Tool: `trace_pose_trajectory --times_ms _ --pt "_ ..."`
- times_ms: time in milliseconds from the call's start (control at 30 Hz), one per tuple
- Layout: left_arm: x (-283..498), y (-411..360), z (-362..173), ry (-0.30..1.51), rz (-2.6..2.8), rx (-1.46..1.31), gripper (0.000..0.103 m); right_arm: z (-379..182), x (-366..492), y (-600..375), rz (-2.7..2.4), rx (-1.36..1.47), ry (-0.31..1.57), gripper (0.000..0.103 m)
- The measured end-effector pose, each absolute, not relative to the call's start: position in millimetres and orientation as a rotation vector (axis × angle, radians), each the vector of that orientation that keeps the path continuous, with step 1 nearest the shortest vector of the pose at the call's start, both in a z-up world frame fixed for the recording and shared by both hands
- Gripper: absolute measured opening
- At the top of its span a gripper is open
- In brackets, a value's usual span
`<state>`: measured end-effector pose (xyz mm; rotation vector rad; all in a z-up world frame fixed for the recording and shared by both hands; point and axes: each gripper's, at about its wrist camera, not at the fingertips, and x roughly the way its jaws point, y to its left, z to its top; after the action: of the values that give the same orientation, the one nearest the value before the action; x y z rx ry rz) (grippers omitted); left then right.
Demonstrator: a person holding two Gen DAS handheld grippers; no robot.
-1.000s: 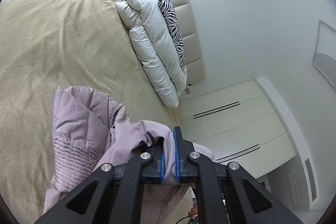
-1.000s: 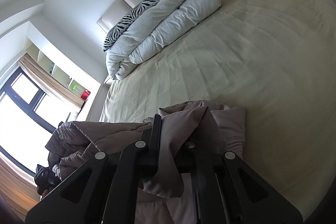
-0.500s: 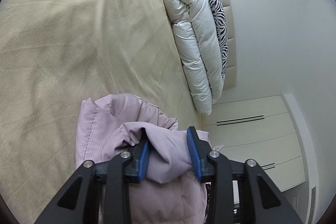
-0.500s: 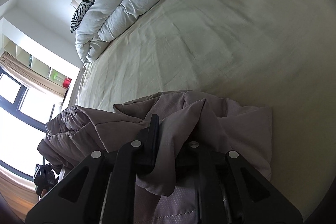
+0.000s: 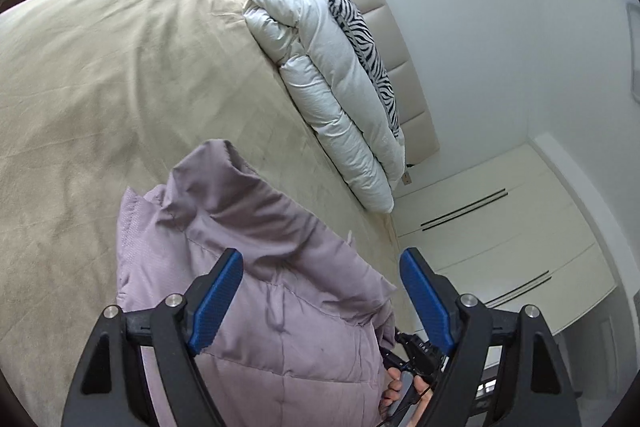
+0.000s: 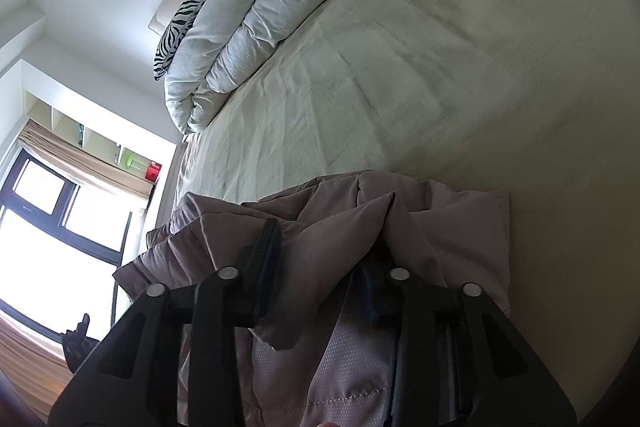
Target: Fold large clothes
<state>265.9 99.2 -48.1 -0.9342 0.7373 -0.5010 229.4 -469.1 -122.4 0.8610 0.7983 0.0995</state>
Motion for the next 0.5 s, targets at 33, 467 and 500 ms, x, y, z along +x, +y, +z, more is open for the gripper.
trace_pose_trajectory --times_ms 33,467,500 --pt "263 88 -43 0.742 -0.516 -0.89 0.082 -120 227 -471 0.115 0.874 0.79 0.08" --pt "250 -29 -32 0.756 -0.463 -0.379 0.082 -41 170 -401 0.129 0.481 0.836 0.083" --pt "250 -36 -33 0.755 -0.446 -0.337 0.082 -37 170 -383 0.134 0.421 0.848 0.067"
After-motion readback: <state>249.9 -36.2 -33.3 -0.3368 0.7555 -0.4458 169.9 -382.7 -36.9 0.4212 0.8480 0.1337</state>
